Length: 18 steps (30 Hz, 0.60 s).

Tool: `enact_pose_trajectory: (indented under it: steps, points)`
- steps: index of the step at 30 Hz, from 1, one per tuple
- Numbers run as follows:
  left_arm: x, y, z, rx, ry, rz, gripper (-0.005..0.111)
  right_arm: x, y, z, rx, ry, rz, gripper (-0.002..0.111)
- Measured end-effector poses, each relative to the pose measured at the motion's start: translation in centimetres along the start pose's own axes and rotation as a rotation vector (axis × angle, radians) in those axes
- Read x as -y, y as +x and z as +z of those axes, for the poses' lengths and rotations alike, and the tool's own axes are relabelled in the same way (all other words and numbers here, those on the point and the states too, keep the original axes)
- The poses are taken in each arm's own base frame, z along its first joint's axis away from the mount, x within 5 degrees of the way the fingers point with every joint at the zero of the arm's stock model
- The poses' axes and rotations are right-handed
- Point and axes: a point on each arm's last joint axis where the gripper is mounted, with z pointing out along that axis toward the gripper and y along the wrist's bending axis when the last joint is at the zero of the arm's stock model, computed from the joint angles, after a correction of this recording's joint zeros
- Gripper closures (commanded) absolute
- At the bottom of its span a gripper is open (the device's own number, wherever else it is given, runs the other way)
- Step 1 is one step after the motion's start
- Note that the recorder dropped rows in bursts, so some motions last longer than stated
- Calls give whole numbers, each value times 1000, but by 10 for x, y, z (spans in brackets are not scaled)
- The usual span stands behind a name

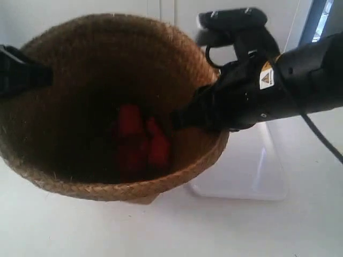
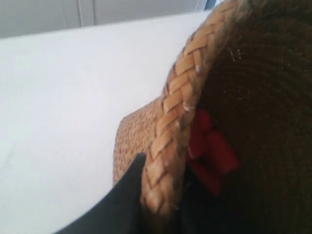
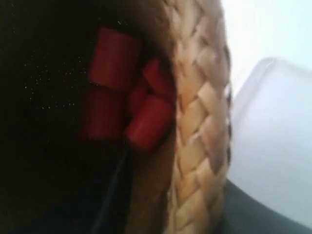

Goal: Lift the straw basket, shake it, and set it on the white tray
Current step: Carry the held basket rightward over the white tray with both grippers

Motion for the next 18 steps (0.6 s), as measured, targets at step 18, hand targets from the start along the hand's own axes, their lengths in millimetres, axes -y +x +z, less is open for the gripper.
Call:
enact_pose_trajectory:
  steps: [18]
  points:
    - [-3, 9, -3, -17, -10, -19, 107, -1, 2, 9, -23, -6, 19, 108]
